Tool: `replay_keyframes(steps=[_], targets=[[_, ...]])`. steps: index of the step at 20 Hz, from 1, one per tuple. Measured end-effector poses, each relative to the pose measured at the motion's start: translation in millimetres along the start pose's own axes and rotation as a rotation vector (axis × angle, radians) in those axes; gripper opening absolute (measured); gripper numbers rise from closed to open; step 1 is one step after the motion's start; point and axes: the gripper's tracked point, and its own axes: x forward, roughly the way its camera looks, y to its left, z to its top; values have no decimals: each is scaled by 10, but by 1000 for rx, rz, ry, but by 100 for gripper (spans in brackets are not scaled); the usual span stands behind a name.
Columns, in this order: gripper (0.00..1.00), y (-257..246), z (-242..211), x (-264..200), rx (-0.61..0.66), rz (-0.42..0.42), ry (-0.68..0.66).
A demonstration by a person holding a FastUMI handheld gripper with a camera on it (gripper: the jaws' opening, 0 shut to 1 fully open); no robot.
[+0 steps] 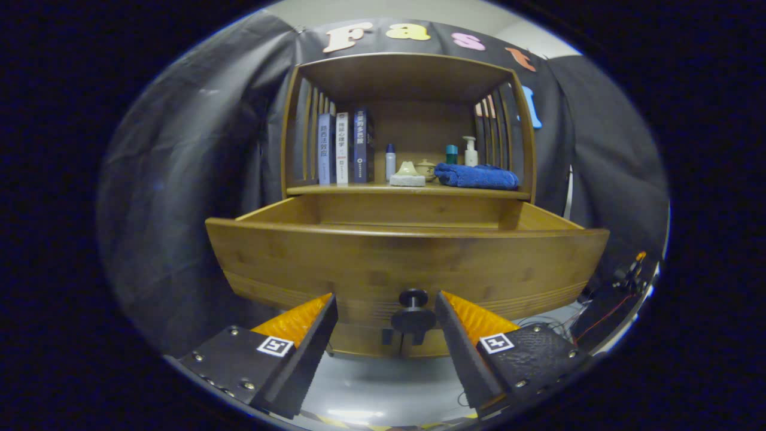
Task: Pull open the drawer, take out the items inside it, and place them on the countertop above the cabinet.
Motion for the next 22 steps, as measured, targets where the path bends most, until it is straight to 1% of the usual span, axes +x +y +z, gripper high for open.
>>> replay_keyframes(steps=[3,4,5,6,9,11,13,16,19,22], targets=[[97,-161,-96,213,19,-60,32],[97,-197,-80,167,25,-83,30],[98,-180,-66,221,24,-87,29],[98,-174,-82,211,22,-89,26],[97,-137,-115,261,68,-73,35],[97,-95,-135,322,61,-59,45],[98,-64,-144,370,23,-62,52],[99,-87,-116,453,38,-57,61],[99,-117,-69,620,18,-52,54],[99,-114,-6,844,28,-49,38]])
